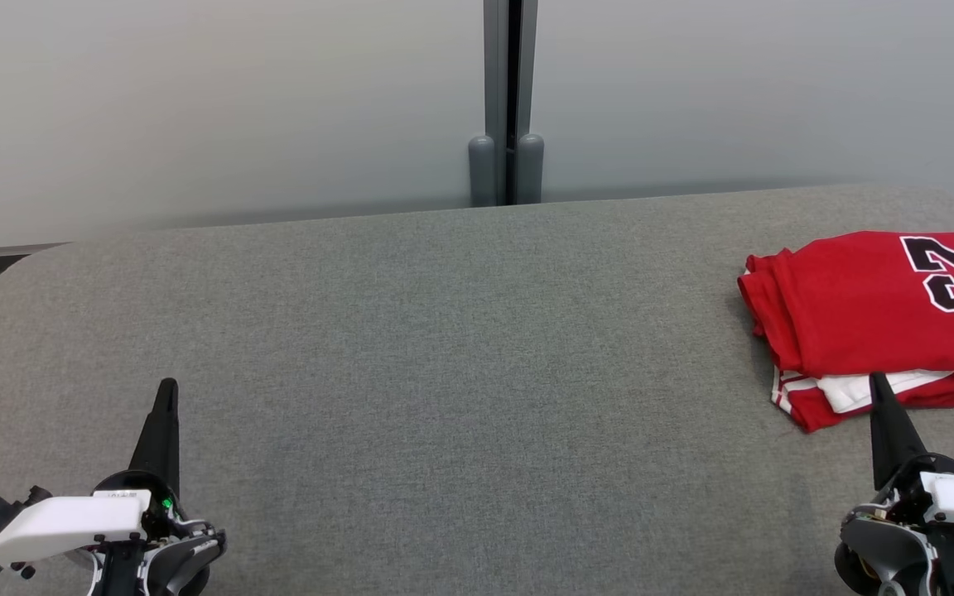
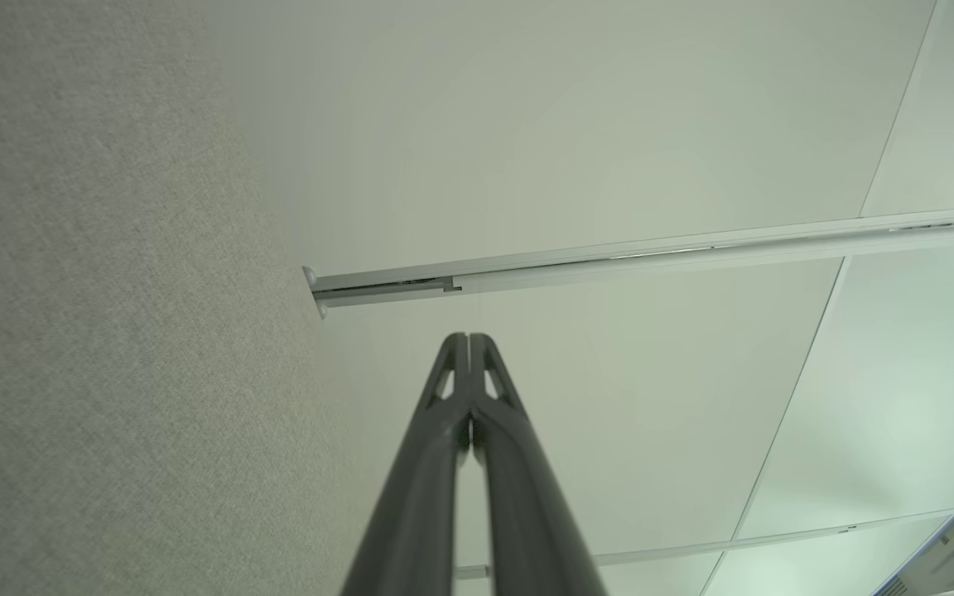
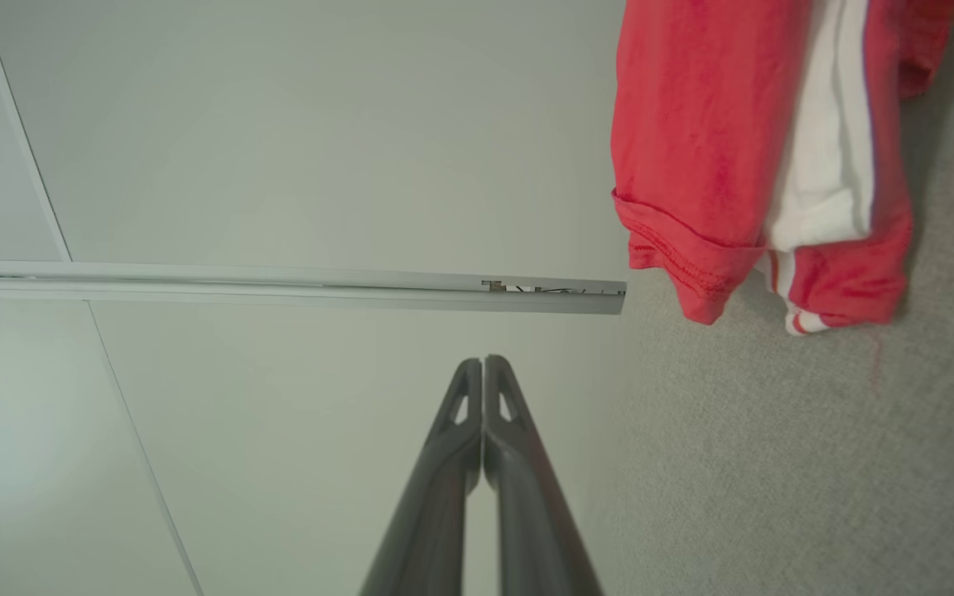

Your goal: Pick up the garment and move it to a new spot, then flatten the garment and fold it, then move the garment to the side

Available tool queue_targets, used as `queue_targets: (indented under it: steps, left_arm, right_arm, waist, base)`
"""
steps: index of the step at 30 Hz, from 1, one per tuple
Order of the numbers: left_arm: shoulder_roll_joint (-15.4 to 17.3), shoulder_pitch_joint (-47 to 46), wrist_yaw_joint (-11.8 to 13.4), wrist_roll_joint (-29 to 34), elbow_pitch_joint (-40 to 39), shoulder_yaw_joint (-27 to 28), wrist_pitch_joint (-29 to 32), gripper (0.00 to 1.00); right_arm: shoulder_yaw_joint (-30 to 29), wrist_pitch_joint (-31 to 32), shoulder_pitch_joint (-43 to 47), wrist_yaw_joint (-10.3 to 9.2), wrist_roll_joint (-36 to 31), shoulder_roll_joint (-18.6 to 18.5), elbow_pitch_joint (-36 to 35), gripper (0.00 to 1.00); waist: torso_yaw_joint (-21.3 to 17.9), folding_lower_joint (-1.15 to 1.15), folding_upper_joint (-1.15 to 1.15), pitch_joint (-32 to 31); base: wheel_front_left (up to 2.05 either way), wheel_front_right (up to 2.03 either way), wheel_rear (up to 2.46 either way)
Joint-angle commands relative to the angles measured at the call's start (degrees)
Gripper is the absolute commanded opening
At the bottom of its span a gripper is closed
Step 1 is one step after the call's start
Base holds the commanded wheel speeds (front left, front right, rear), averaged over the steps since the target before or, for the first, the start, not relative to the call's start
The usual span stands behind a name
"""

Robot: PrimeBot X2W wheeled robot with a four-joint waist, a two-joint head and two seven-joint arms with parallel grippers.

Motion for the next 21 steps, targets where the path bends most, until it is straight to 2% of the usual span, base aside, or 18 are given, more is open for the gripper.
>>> queue_targets:
  steps: [1, 21]
  left_arm:
    - [0.02, -1.21, -0.53, -1.31, 0.09, 0.41, 0.39, 0.00]
    - [-0.17, -1.14, -0.72, -2.15, 0.19, 0.63, 0.70, 0.00]
  right_arm:
    - [-0.30, 0.53, 0.35, 0.00, 1.15, 0.08, -0.28, 0.00]
    - [-0.52, 0.65, 0.41, 0.00, 2.28, 0.26, -0.25, 0.00]
  waist:
    - [0.06, 0.00, 0.00, 0.03]
    - [0.17, 0.00, 0.00, 0.10]
  base:
    - [0.00, 0.00, 0.00]
    - [0.00, 0.00, 0.00]
